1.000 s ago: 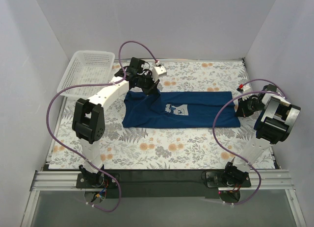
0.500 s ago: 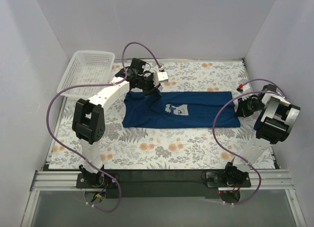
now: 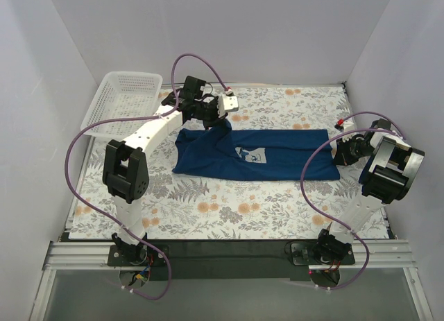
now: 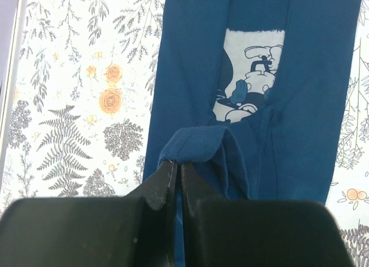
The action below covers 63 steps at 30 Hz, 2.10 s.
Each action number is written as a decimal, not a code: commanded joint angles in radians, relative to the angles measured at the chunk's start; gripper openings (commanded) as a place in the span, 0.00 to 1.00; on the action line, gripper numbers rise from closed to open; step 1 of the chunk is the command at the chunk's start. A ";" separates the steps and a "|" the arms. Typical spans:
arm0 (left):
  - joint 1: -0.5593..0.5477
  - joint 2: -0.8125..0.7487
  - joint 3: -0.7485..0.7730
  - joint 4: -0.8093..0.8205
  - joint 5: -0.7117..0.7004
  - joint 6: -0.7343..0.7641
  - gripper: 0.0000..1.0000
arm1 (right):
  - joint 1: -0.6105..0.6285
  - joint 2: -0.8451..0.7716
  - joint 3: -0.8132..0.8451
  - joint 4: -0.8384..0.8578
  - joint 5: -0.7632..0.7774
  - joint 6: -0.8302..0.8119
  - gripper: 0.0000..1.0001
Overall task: Fold and stack the t-shirts
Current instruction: Fold the tshirt
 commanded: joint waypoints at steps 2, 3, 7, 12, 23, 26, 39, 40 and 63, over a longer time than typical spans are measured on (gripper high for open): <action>0.008 0.008 0.044 0.015 0.058 0.028 0.00 | 0.010 0.016 -0.033 0.036 0.052 -0.019 0.04; 0.008 0.014 0.047 0.013 0.061 0.029 0.00 | 0.010 0.017 -0.033 0.036 0.050 -0.019 0.04; 0.010 0.043 0.030 0.015 0.073 0.026 0.00 | 0.010 0.014 -0.034 0.035 0.052 -0.019 0.04; 0.010 0.062 0.017 0.044 0.087 0.011 0.00 | 0.010 0.011 -0.036 0.035 0.055 -0.021 0.05; 0.012 -0.128 -0.210 0.165 0.078 -0.113 0.00 | -0.005 -0.171 -0.068 -0.025 0.044 -0.076 0.05; 0.012 -0.286 -0.365 0.246 0.084 -0.167 0.00 | -0.008 -0.236 -0.082 -0.066 0.033 -0.097 0.05; 0.007 -0.823 -0.798 0.312 0.109 -0.376 0.00 | -0.089 -0.553 -0.241 -0.185 -0.051 -0.242 0.01; 0.005 -0.849 -0.815 0.312 0.113 -0.383 0.00 | -0.108 -0.572 -0.246 -0.207 -0.060 -0.269 0.01; -0.002 -0.911 -0.912 0.205 0.142 -0.469 0.00 | -0.221 -0.626 -0.286 -0.352 -0.177 -0.435 0.01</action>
